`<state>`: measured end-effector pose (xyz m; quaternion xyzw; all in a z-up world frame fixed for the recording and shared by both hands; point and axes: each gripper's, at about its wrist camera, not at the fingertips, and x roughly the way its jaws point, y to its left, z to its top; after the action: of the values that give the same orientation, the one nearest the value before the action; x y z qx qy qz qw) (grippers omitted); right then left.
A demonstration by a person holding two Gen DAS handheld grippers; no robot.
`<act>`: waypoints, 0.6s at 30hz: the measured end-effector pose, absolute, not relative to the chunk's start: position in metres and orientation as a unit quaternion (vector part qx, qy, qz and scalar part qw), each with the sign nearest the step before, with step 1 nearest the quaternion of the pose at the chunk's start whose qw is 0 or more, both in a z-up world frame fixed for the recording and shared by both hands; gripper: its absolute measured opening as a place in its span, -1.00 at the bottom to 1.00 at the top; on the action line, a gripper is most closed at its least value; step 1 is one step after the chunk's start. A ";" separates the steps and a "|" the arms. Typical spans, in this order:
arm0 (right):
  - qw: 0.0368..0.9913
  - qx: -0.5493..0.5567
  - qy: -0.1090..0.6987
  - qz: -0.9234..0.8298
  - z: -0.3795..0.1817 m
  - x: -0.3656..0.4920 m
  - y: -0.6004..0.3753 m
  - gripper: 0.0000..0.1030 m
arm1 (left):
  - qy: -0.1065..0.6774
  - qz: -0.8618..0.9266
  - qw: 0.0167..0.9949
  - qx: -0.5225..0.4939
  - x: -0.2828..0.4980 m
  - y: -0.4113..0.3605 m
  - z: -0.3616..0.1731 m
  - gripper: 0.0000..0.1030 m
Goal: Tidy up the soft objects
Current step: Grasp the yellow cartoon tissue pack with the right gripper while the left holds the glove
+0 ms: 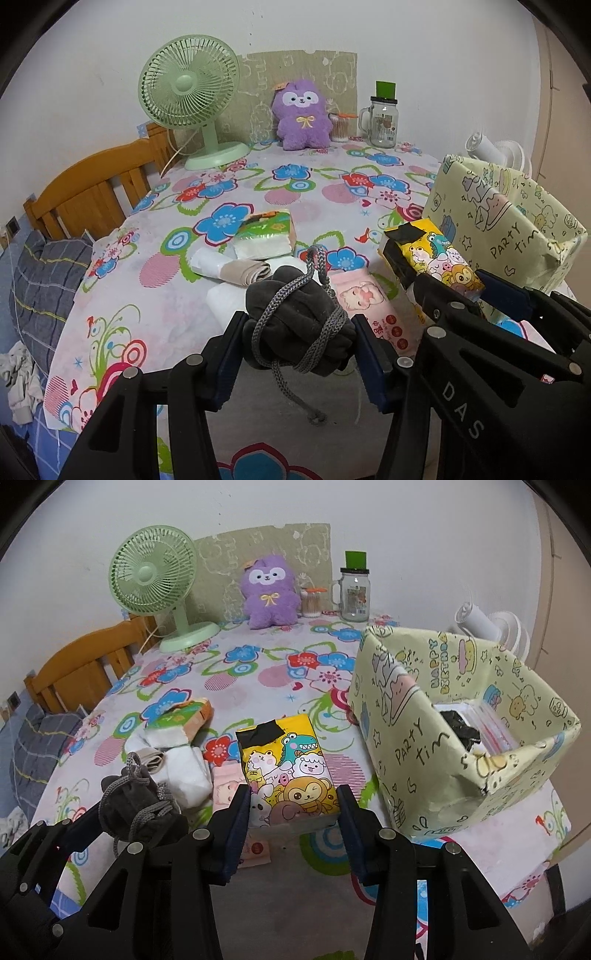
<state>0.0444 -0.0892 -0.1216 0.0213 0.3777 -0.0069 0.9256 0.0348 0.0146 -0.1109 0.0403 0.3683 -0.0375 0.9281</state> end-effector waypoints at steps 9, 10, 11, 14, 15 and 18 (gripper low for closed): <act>0.933 0.015 0.361 0.005 -0.101 0.038 -0.087 -0.03 | 0.349 -0.040 0.935 0.039 0.028 0.013 -0.093 0.12; 0.933 0.015 0.359 0.005 -0.099 0.038 -0.087 -0.03 | 0.348 -0.040 0.936 0.039 0.028 0.013 -0.092 0.12; 0.934 0.015 0.358 0.005 -0.097 0.038 -0.087 -0.03 | 0.347 -0.041 0.936 0.039 0.028 0.012 -0.090 0.12; 0.936 0.014 0.353 0.006 -0.091 0.036 -0.089 -0.03 | 0.341 -0.042 0.938 0.039 0.026 0.011 -0.083 0.12; 0.936 0.013 0.351 0.007 -0.089 0.036 -0.089 -0.03 | 0.339 -0.043 0.939 0.038 0.025 0.011 -0.082 0.12; 0.939 0.010 0.345 0.011 -0.080 0.034 -0.090 -0.03 | 0.333 -0.046 0.941 0.037 0.024 0.009 -0.074 0.12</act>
<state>0.0343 -0.0898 -0.0805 0.0100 0.3447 0.0106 0.9386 0.0240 0.0085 -0.0740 0.0371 0.3329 -0.0458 0.9411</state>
